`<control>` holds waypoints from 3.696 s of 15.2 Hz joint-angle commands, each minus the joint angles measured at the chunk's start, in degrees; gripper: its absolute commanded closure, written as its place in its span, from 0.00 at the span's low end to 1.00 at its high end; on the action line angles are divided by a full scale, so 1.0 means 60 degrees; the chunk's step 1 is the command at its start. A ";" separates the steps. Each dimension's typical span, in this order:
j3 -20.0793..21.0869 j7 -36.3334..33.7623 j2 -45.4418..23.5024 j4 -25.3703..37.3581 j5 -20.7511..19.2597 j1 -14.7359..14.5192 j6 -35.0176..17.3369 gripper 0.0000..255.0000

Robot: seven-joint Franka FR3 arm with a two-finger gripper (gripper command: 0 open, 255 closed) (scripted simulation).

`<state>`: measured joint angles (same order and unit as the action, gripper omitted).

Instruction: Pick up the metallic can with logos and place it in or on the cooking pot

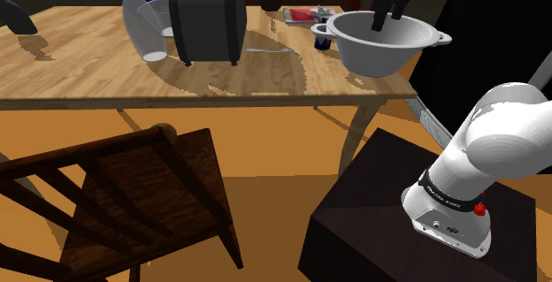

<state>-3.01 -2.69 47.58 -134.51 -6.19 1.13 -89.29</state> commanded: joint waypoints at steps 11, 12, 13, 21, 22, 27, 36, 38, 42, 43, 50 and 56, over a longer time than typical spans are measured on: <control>-0.1240 0.1314 -0.3273 0.1716 -0.0541 0.0138 -0.1674 0.00; -0.1353 0.1452 -0.3620 0.1953 -0.0544 0.0143 -0.1797 0.00; -0.1464 0.1592 -0.3971 0.2202 -0.0537 0.0147 -0.1911 0.00; -0.2248 0.2802 -0.6905 0.4649 -0.0102 0.0254 -0.2457 0.00; -0.2326 0.2962 -0.7291 0.5019 -0.0002 0.0288 -0.2474 0.00; -0.2567 0.3652 -0.9036 0.6830 0.0521 0.0555 -0.2381 0.00; -0.2583 0.3663 -0.9132 0.5981 0.0543 0.0597 -0.3325 0.00; -0.2583 0.3663 -0.9133 0.5982 0.0543 0.0598 -0.3325 0.00; -0.2583 0.3663 -0.9133 0.5983 0.0543 0.0597 -0.3323 0.00; -0.2583 0.3663 -0.9133 0.5983 0.0543 0.0597 -0.3323 1.00; -0.2583 0.3662 -0.9127 0.5978 0.0541 0.0597 -0.3323 1.00; -0.2586 0.3695 -0.9111 0.6468 0.0545 0.0600 -0.2819 1.00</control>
<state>-18.55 19.51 -7.17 -96.34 -2.90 4.77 -106.92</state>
